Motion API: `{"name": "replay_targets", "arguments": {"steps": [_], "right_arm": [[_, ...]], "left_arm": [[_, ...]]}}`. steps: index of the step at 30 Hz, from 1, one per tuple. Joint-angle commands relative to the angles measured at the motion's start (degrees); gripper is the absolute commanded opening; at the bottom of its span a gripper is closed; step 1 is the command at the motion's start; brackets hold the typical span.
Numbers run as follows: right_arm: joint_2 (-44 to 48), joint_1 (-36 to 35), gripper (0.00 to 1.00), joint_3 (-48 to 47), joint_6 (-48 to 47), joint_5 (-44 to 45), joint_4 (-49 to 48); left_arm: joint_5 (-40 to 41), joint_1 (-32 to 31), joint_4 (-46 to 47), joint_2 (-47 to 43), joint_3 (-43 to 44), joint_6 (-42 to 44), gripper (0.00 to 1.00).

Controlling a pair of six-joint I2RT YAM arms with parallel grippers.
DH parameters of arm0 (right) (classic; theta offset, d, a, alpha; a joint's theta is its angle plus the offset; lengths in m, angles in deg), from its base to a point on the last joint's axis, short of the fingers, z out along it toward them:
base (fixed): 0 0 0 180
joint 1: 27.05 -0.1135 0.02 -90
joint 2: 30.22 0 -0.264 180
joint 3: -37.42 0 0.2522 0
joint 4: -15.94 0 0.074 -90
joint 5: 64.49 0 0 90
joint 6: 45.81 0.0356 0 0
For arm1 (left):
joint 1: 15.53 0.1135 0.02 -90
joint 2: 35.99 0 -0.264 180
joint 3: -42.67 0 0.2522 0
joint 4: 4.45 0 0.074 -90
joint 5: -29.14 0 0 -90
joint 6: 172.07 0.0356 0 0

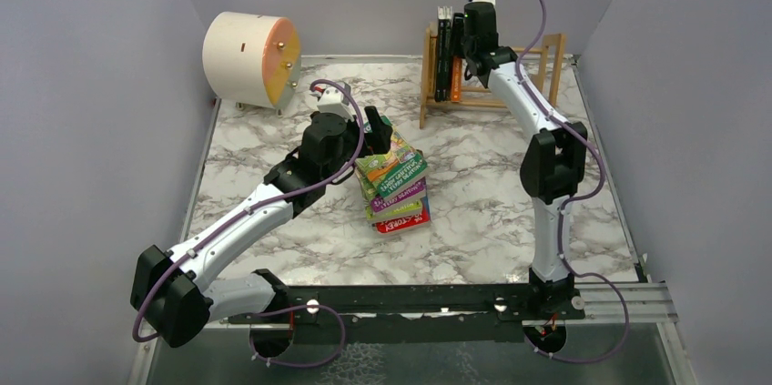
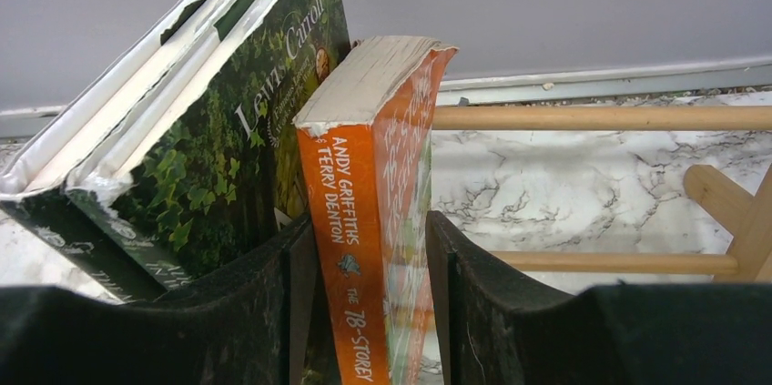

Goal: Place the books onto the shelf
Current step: Place the book on the shelf.

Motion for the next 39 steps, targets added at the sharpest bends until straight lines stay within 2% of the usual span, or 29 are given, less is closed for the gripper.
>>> {"name": "replay_targets", "arguments": {"steps": [1,6,13,16,20,28,39], "right_arm": [[-2.51,0.23,0.45,-2.79,0.28,-1.74,0.18],[-4.08,0.41,0.37,-4.15,0.29,-1.76,0.49],[-1.64,0.40,0.07,0.37,1.08,-1.23,-2.25],[-0.03,0.35,0.01,2.81,1.23,-0.45,-3.88],[2.35,0.40,0.01,6.26,1.00,0.89,-6.59],[10.94,0.40,0.01,21.24,-0.07,1.59,-21.45],[15.39,0.25,0.01,29.23,-0.95,2.19,-30.05]], "left_arm": [[1.36,0.02,-0.28,-0.64,-0.64,0.63,0.98],[1.36,0.13,-0.32,-0.52,-0.66,0.54,0.98],[1.21,0.16,-0.12,-0.36,-1.02,0.29,0.98],[0.95,0.16,0.00,-0.08,-0.97,0.23,0.98],[0.84,0.16,0.00,-0.08,-0.82,0.14,0.98],[0.70,0.11,0.16,-0.25,-1.10,-0.07,0.98],[0.57,0.16,0.41,-0.10,-1.35,-0.25,0.98]]}}
